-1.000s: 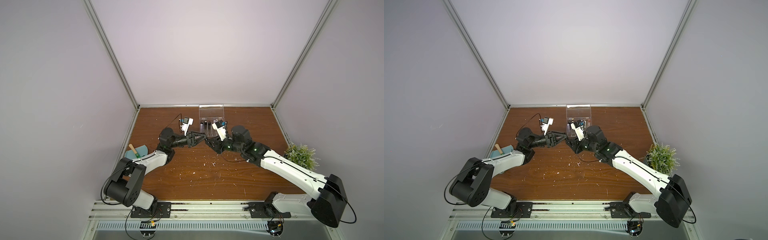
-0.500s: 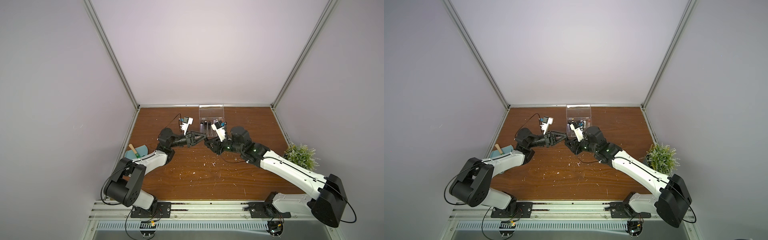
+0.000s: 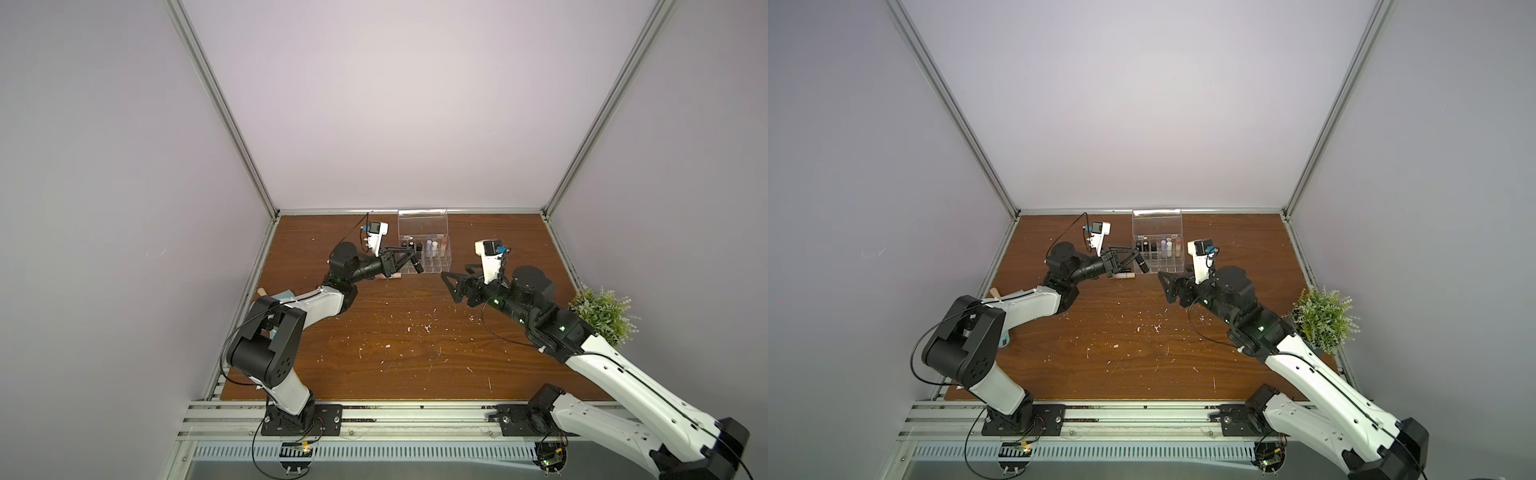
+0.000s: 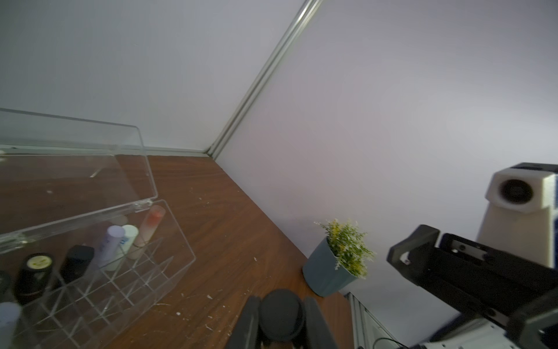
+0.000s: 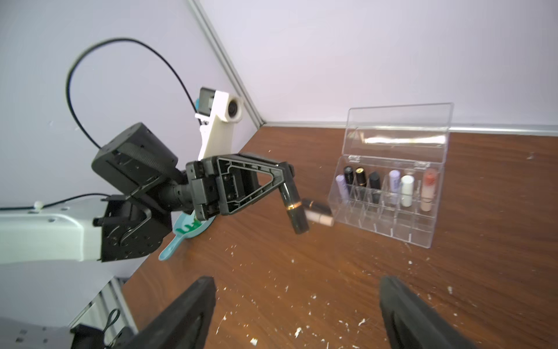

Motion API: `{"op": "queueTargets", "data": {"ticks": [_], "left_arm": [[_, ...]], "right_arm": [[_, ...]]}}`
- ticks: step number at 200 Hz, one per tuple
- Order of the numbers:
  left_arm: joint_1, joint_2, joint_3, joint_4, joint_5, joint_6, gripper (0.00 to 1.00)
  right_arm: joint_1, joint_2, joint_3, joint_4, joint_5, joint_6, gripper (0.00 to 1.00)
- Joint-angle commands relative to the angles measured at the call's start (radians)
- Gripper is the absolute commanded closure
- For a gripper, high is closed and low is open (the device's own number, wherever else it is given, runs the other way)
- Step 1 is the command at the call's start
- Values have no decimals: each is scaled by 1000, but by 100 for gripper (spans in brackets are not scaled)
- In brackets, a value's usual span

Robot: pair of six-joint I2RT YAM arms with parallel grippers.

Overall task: Arrange the lipsticks in the organizer
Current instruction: Place the lipstick in the storage box.

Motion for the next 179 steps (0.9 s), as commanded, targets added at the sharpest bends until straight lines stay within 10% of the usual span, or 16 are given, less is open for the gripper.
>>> {"op": "queueTargets", "data": {"ticks": [1,80,179], "left_arm": [[-13,0,46,-122,-195,194,87],[-110,146,235,-259,-544,561,86],[-136,305,207,0,-715,657,83]], "right_arm": [[-21,-19,-15,-8,45,2,8],[-53,-20,-44,1,14,-14,9],[-85,-9,-56,23,-15,-10,10]]}}
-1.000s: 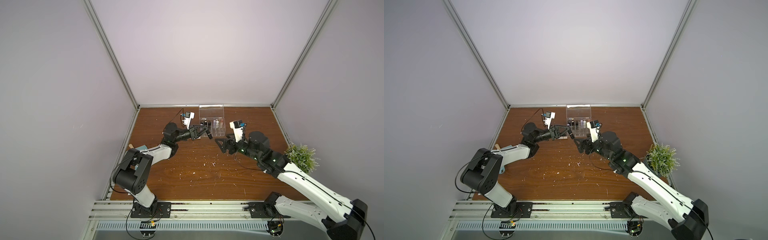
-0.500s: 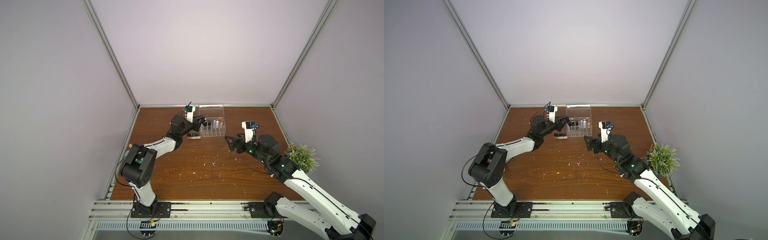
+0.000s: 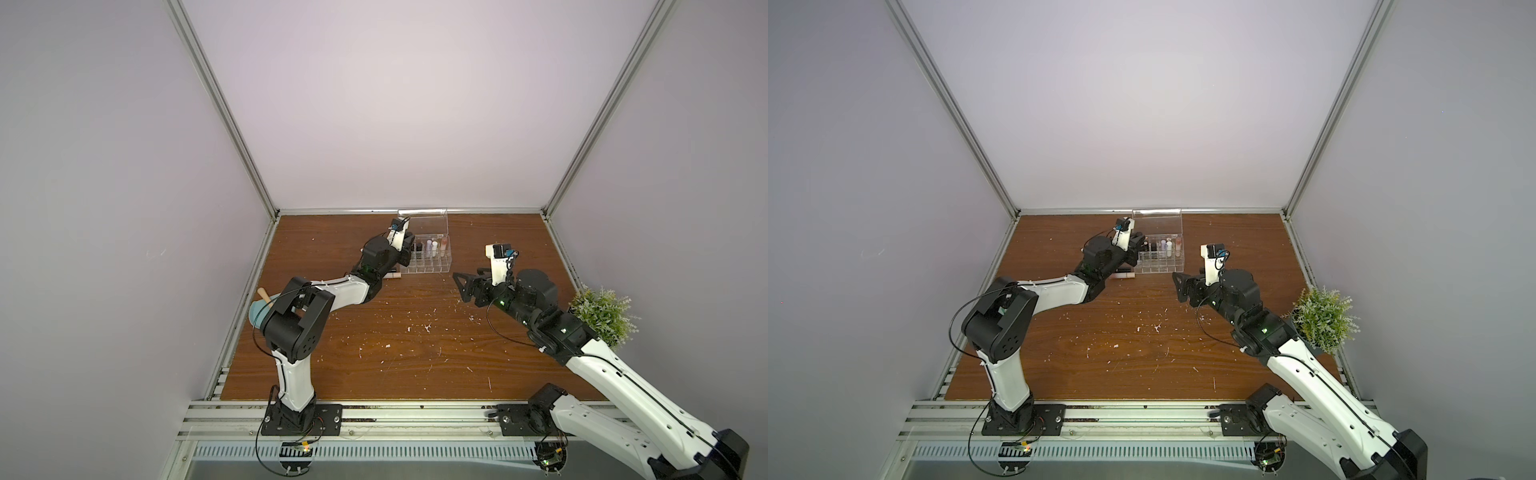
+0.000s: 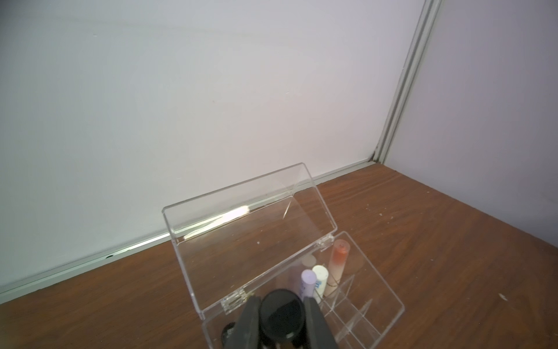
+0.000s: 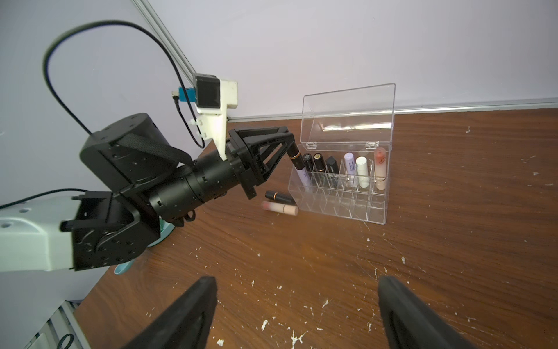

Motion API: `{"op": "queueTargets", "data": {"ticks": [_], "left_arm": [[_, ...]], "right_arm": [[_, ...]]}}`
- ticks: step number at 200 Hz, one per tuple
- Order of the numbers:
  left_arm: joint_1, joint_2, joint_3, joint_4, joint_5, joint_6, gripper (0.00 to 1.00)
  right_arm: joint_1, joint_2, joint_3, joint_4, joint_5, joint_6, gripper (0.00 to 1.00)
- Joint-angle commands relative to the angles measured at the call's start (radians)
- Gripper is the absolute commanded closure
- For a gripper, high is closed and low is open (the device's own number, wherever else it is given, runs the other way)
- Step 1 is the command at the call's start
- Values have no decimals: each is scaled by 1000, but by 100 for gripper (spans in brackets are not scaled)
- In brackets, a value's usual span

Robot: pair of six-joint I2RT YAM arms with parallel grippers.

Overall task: Arrange the lipsticks in the organizer
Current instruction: Place the lipstick in the storage box.

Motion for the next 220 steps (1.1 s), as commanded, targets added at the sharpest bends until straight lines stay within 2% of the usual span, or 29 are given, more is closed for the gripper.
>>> {"op": "queueTargets", "data": {"ticks": [1,33,90,124,183,220], "left_arm": [[-1,52,7,92,-45,39,83],[-2,113,55,92,-19,17,84],[-2,138,68,92,0,2,83],[-3,167,92,90,10,0,78],[-2,191,118,55,22,-3,76],[-2,186,112,50,19,-5,70]], "right_arm": [[-4,-3,10,42,-22,-5,10],[-7,-11,11,28,-24,-9,10],[-13,-18,-16,47,-38,1,10],[-14,-21,-16,46,-45,2,10],[-14,-22,-23,46,-50,5,10],[-15,-23,-26,45,-51,2,10]]}}
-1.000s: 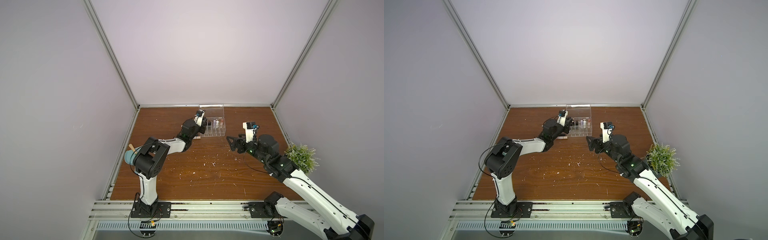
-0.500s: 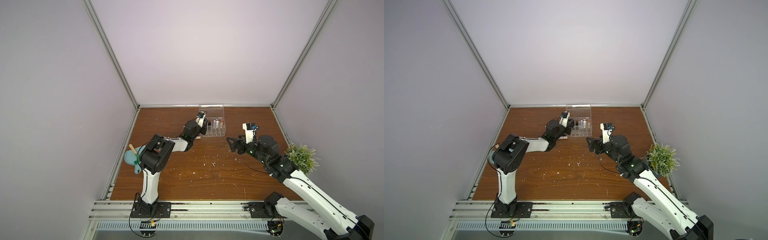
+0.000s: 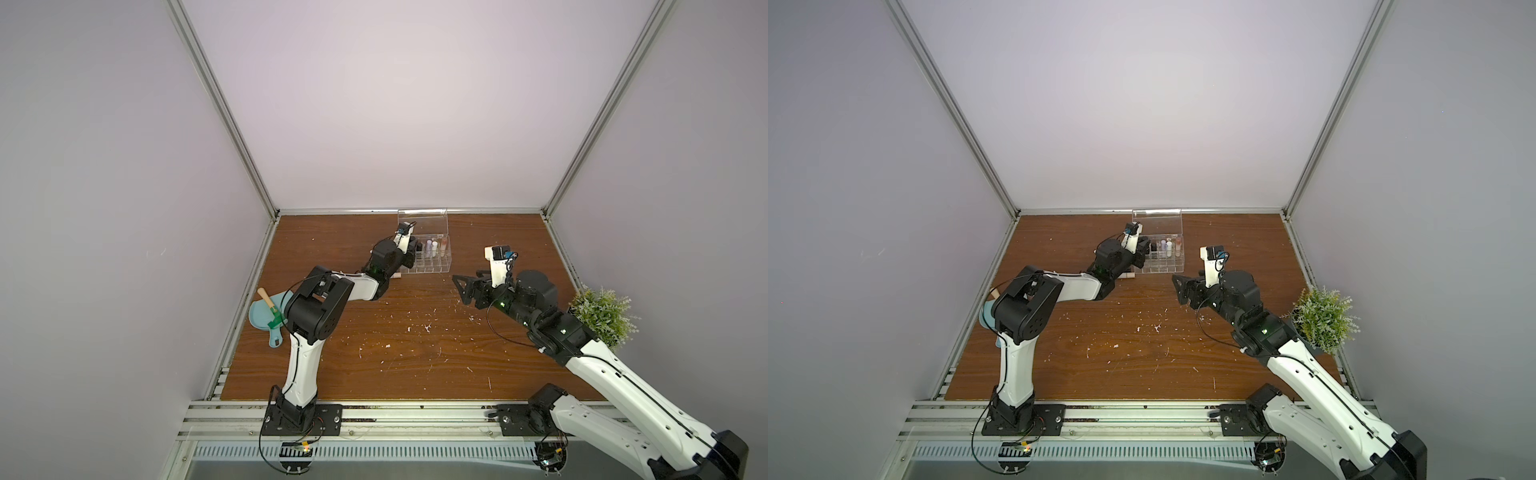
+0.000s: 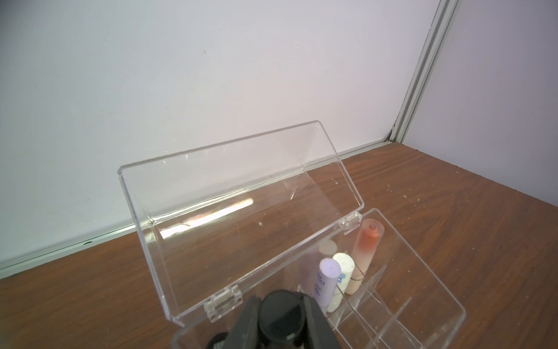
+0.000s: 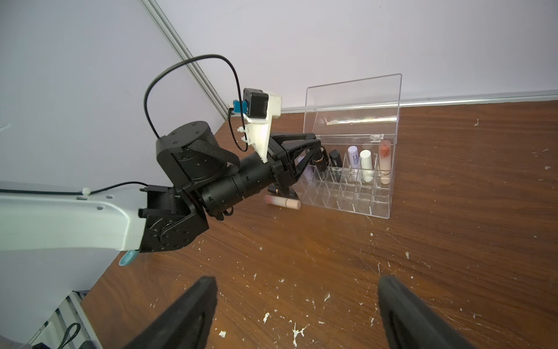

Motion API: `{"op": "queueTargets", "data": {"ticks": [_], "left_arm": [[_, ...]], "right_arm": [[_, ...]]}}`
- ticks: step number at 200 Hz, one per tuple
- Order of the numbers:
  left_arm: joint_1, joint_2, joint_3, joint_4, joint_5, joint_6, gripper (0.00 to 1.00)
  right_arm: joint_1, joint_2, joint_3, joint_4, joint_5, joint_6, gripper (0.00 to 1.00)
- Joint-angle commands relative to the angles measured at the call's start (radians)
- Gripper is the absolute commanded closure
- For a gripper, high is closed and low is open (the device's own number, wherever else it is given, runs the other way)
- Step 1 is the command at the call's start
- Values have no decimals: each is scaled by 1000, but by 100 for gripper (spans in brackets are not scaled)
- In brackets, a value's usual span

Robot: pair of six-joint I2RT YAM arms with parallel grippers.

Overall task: Arrange the lipsticks in the organizer
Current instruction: Place the lipstick in the storage box.

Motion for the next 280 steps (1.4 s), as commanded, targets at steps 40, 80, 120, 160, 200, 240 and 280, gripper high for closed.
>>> {"op": "queueTargets", "data": {"ticks": [40,80,120,160,200,240,280], "left_arm": [[-2,-6,2,-4,12,-3,55],[-3,-20,-8,-5,16,-11,51],[-2,-13,-4,-16,1,-4,54],[0,-21,-6,-29,-35,10,57],[1,-21,-5,-45,-70,23,58],[1,-40,-21,-27,-69,19,58],[-1,-141,-93,32,-70,7,58]], "right_arm": [[-8,-16,-14,47,-18,0,10],[-11,-7,-14,41,-27,-5,9],[-13,-8,-14,40,-34,-5,9],[-14,-9,-12,36,-37,-6,9],[-15,-7,-10,38,-45,-6,9],[-16,4,-3,31,-67,-9,10],[-15,40,6,29,-108,-14,10]]}}
